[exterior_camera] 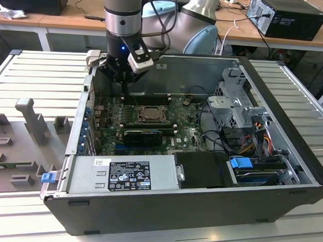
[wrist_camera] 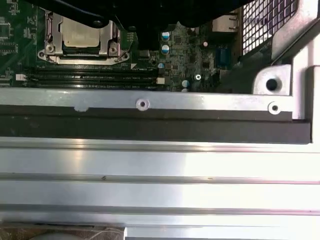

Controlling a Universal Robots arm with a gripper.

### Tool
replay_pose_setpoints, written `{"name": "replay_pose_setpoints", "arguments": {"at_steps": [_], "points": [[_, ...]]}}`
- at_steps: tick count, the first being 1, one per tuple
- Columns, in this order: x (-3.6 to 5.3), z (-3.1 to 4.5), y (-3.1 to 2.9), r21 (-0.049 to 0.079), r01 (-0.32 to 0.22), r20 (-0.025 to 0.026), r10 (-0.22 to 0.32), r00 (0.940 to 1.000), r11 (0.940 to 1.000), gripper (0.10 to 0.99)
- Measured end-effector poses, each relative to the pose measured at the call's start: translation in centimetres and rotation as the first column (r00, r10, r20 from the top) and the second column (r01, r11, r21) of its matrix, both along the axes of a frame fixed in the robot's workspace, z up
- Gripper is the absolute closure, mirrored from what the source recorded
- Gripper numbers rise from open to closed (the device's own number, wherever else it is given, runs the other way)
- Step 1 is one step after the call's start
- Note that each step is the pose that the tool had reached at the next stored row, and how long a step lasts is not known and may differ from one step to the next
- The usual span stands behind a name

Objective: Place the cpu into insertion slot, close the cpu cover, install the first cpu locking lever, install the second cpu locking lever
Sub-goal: 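Install the first cpu locking lever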

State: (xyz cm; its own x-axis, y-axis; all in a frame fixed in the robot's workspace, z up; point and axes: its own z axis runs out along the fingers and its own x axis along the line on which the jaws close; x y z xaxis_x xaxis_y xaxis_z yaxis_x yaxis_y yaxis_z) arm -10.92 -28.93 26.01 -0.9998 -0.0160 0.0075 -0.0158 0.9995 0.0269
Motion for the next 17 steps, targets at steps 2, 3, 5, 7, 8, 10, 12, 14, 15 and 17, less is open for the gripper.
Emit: {"name": "replay_pose_setpoints", "arguments": {"at_steps": [2,3,5,7,8,10,12,14,15,17], "points": [[0.3,-0.05,0.02,0.0,0.0,0.0003,0.0,1.0,1.0,0.98],[0.46,-0.05,0.02,0.0,0.0,0.0001,0.0,1.0,1.0,0.98],[0.75,-0.05,0.02,0.0,0.0,0.0001,0.0,1.0,1.0,0.98],[1.09,-0.05,0.02,0.0,0.0,0.0,0.0,1.0,1.0,0.98],[1.19,-0.06,0.02,0.0,0.0,0.0002,0.0,1.0,1.0,0.98],[1.43,-0.05,0.02,0.0,0.0,0.0001,0.0,1.0,1.0,0.98],[1.62,-0.06,0.02,0.0,0.0,0.0001,0.0,1.0,1.0,0.98],[1.8,-0.05,0.02,0.0,0.0,0.0001,0.0,1.0,1.0,0.98],[1.9,-0.06,0.02,0.0,0.0,0.0001,0.0,1.0,1.0,0.98],[2.04,-0.06,0.02,0.0,0.0,0.0001,0.0,1.0,1.0,0.98]]}}
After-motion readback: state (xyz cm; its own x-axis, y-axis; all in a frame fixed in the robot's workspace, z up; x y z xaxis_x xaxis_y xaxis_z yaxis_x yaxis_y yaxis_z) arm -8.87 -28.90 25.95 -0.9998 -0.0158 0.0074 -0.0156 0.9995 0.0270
